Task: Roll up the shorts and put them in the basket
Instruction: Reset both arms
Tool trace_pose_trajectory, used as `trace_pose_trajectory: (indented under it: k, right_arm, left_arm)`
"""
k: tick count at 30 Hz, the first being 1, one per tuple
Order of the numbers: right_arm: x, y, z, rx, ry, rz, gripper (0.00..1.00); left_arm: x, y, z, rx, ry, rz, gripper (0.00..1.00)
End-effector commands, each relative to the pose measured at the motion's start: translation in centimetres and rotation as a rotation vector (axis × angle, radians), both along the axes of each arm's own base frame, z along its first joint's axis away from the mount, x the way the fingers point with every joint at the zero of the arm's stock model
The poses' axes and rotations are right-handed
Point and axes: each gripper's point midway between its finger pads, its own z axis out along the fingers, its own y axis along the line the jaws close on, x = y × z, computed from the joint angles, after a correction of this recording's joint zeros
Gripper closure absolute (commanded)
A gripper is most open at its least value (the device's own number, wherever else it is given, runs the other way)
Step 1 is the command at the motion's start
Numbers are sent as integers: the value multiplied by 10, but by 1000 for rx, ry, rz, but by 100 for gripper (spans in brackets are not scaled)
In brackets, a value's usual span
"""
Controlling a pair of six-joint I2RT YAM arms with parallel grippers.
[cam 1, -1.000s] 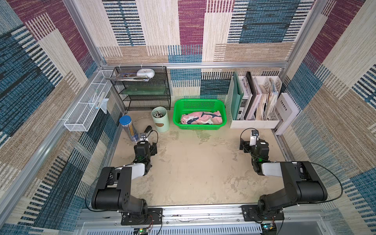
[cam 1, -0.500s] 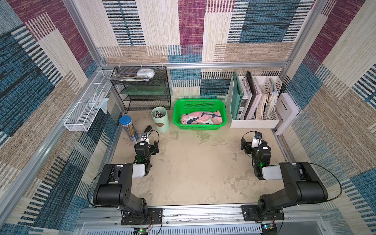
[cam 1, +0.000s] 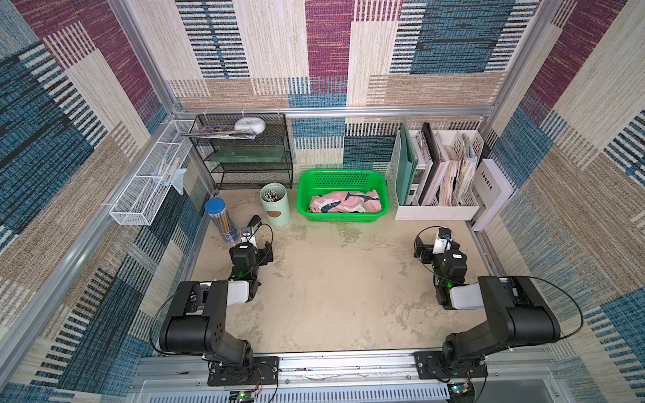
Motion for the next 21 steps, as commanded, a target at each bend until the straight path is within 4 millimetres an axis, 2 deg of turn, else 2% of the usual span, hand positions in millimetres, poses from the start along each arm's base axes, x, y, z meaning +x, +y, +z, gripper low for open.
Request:
trace_pose_trajectory:
  k: [1,21]
  right_arm:
    - [3,1,8,10,-32,5,0]
    - [3,1,8,14,-30,13,0]
  left_arm:
    - [4,-2,7,-1,-31,-12,0]
    - [4,-2,7,-1,-29,-12,0]
